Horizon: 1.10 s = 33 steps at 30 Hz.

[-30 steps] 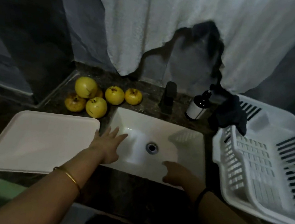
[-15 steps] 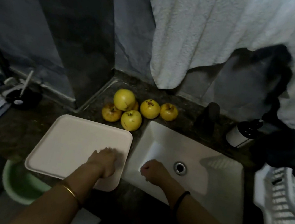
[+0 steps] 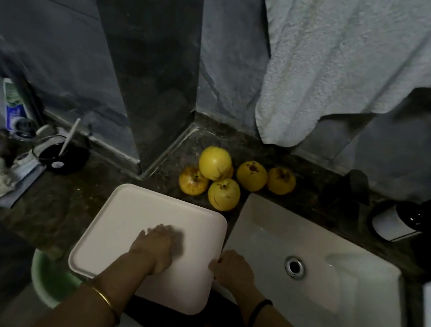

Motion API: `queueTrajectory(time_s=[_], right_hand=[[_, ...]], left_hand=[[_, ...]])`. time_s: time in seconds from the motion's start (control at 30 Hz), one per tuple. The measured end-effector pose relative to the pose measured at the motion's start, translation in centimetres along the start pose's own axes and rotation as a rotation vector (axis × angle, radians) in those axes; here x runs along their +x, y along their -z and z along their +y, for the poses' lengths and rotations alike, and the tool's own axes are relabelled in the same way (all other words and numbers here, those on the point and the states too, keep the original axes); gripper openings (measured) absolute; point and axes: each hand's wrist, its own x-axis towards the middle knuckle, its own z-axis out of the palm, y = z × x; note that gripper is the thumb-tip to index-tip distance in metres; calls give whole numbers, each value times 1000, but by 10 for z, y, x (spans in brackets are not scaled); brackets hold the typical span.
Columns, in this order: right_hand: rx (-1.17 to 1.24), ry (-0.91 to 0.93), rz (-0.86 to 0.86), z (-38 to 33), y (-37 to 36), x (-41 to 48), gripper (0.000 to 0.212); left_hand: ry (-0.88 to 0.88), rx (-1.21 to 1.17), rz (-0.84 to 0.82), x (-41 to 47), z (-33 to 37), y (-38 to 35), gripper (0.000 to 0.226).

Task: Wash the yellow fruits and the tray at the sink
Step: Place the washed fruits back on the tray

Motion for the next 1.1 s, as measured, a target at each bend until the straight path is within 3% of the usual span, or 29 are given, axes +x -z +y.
queueTrajectory(time_s=[0.1, 0.4, 0.6, 0.67, 0.73, 0.8, 0.87, 0.97, 1.1], right_hand=[[52, -12, -65, 3, 4, -6, 29], [-59, -45, -276, 18, 42, -22, 14], [-157, -54, -360, 28, 59, -27, 22], [-408, 38, -220, 21, 72, -29, 32], [-615, 127, 122, 2, 87, -28, 46], [-475, 227, 394, -26, 101, -26, 49], [-272, 393, 544, -53, 111, -13, 59], [-125, 522, 656, -89, 122, 8, 90], [-158, 487, 585, -121, 125, 31, 113]], left_hand=[[28, -55, -11, 1, -4, 0, 57], [58, -114, -27, -2, 15, -13, 52], [83, -117, -36, -1, 20, -20, 48], [98, -143, -41, -3, 18, -19, 48], [118, -175, -48, -2, 13, -21, 50], [141, -178, -50, -4, 10, -21, 55], [148, -152, -47, -8, 9, -20, 56], [107, -26, -26, -16, 8, -13, 55], [100, -7, 28, -15, -4, -2, 58]])
